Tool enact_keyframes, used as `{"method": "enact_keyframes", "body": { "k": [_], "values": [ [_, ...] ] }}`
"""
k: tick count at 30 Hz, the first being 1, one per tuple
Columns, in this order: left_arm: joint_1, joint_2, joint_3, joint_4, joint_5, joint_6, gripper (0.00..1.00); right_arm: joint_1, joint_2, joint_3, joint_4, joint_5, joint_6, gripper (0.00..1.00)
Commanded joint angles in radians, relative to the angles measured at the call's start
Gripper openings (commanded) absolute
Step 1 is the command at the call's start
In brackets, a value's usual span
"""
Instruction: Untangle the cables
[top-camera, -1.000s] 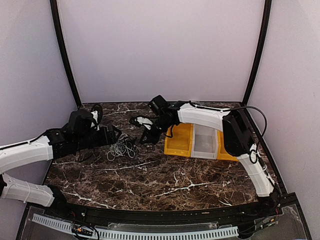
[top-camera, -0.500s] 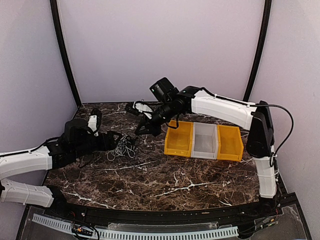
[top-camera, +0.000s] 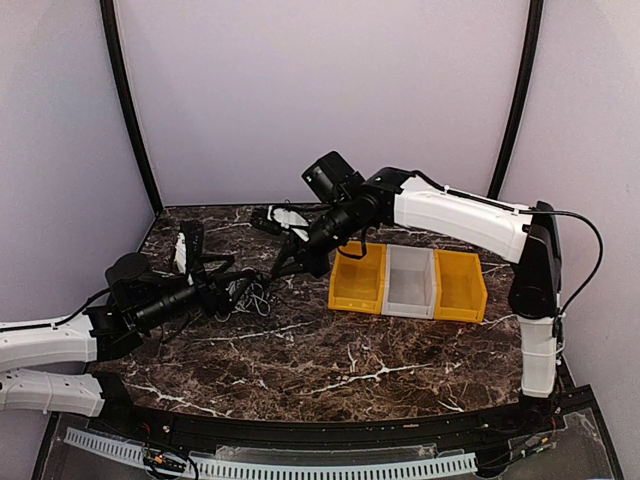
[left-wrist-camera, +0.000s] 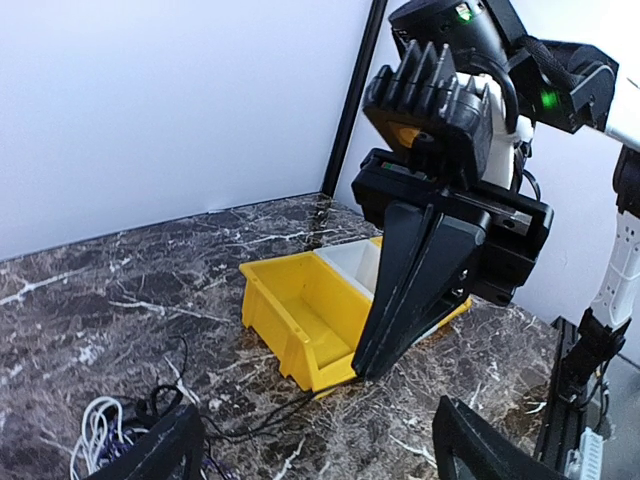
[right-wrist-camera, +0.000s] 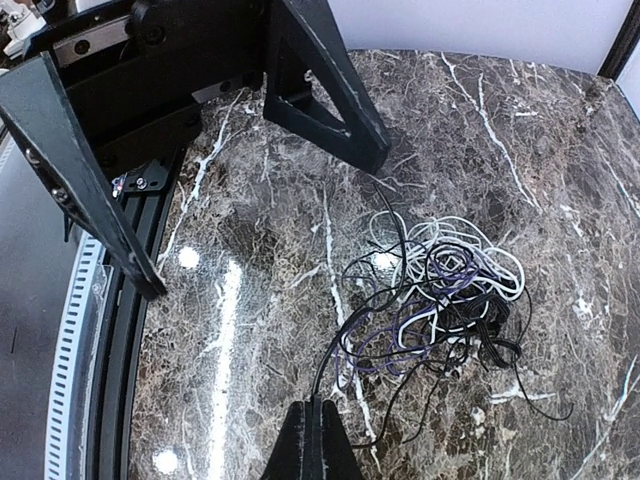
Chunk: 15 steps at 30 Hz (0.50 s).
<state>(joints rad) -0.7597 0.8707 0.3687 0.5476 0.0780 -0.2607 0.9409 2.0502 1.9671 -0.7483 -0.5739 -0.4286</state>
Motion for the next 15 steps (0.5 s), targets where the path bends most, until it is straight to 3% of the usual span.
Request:
{"method": "enact_keyframes", "body": {
  "k": [1,6,10,15],
  "values": [
    [-0.008,0.086,0.094,0.055,0.073,0.142,0.76,0.007,-0.038,0.020,-0.014,-0.023,-0.012,0.00],
    [-0.013,0.132,0.198,-0.113,0.089,0.340,0.58,0.007,-0.057,0.009,-0.010,-0.018,-0.020,0.00],
    [-0.013,0.152,0.260,-0.263,0.089,0.430,0.54,0.007,-0.062,-0.002,-0.010,-0.011,-0.026,0.00],
    [-0.013,0.182,0.290,-0.339,0.095,0.492,0.51,0.007,-0.063,-0.005,-0.005,-0.012,-0.025,0.00]
  ]
}}
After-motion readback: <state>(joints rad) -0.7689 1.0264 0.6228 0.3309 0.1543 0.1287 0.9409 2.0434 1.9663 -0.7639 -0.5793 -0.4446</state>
